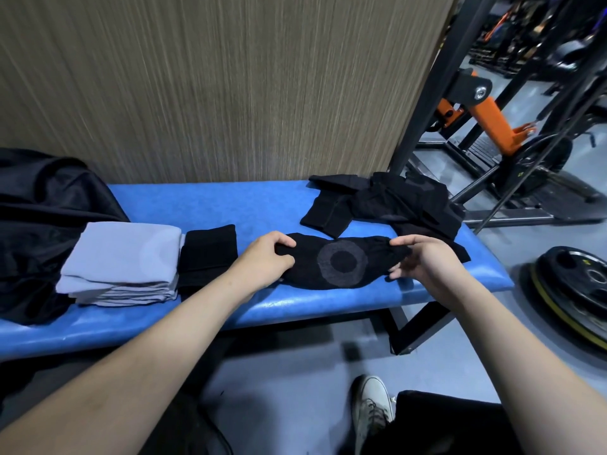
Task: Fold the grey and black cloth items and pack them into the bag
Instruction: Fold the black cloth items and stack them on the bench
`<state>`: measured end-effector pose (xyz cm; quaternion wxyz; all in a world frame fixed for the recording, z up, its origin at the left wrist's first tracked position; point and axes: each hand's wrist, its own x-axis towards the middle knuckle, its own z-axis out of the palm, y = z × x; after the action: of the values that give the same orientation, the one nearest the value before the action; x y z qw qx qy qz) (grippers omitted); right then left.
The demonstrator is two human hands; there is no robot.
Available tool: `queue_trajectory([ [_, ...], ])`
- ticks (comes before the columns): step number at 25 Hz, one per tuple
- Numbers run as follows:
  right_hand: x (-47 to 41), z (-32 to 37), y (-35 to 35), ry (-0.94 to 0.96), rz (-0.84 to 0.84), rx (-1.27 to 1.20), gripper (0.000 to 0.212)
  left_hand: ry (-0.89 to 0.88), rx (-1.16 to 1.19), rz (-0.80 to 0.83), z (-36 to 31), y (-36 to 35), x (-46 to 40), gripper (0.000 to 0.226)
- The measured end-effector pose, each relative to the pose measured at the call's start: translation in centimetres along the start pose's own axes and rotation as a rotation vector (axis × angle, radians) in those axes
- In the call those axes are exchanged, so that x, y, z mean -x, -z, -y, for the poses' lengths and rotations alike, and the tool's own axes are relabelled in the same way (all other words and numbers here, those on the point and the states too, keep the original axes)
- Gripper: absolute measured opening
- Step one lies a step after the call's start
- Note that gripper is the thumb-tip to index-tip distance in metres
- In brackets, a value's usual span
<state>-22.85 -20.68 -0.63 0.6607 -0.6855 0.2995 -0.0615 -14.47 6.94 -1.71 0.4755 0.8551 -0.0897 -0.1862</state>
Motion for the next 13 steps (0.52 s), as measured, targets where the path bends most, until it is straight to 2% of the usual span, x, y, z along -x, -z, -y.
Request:
queue_trajectory([
  [4,-0.1,0.2,0.0,0.169,-0.013,0.077,0.047,-0.03,-0.09,-0.014,0.3,-0.1,-0.1,0.031],
  [9,0.8,0.5,-1.8,0.349,0.163,0.128,0.037,-0.069,-0.123,0.017,0.4,-0.2,-0.3,0.037],
  [13,1.8,0.7,-5.1,0.407,0.29,0.222,0.036,-0.08,-0.154,0.019,0.3,-0.4,-0.1,0.043],
])
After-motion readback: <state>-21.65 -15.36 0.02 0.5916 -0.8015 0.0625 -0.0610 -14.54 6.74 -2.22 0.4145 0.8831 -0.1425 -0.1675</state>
